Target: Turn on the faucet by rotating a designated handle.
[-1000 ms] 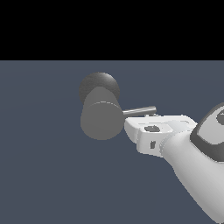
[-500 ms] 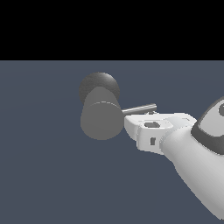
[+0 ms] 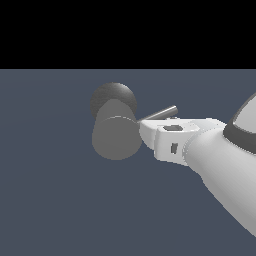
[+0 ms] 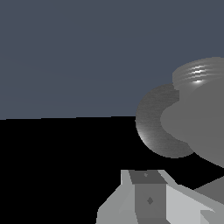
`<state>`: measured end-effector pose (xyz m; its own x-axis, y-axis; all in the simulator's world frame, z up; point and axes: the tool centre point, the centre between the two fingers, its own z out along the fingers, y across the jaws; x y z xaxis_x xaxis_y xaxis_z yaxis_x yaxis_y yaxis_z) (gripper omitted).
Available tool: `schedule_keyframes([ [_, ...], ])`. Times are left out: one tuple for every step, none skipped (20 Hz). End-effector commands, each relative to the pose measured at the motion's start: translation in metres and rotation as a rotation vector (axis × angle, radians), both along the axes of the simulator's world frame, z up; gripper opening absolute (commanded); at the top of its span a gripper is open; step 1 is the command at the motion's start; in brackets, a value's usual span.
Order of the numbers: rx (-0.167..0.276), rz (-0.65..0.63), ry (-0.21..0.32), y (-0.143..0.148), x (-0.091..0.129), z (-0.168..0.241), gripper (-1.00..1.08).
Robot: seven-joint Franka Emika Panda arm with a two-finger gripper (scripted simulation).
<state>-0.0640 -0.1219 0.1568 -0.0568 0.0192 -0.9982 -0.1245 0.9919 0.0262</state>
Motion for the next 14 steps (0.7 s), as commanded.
schedule_keyframes([
  [-0.008, 0.007, -0.05, 0.006, 0.005, 0.032, -1.0],
  [-0.009, 0.007, -0.051, 0.007, 0.005, 0.036, -1.0],
  [-0.009, 0.007, -0.053, 0.008, 0.005, 0.04, -1.0],
  [-0.009, 0.007, -0.055, 0.009, 0.005, 0.044, -1.0],
  [-0.009, 0.007, -0.055, 0.009, 0.005, 0.044, -1.0],
  [-0.001, 0.002, 0.003, 0.004, 0.0, 0.011, -1.0],
  [-0.002, 0.002, 0.0, 0.006, 0.0, 0.015, -1.0],
  [-0.002, 0.002, -0.002, 0.008, 0.0, 0.018, -1.0],
  [-0.002, 0.002, -0.005, 0.01, 0.0, 0.022, -1.0],
  [-0.003, 0.003, -0.007, 0.012, 0.0, 0.025, -1.0],
  [-0.003, 0.003, -0.01, 0.014, 0.0, 0.029, -1.0],
  [-0.003, 0.003, -0.012, 0.016, 0.0, 0.033, -1.0],
  [-0.004, 0.003, -0.014, 0.018, 0.0, 0.036, -1.0],
  [-0.004, 0.003, -0.017, 0.02, 0.0, 0.04, -1.0],
])
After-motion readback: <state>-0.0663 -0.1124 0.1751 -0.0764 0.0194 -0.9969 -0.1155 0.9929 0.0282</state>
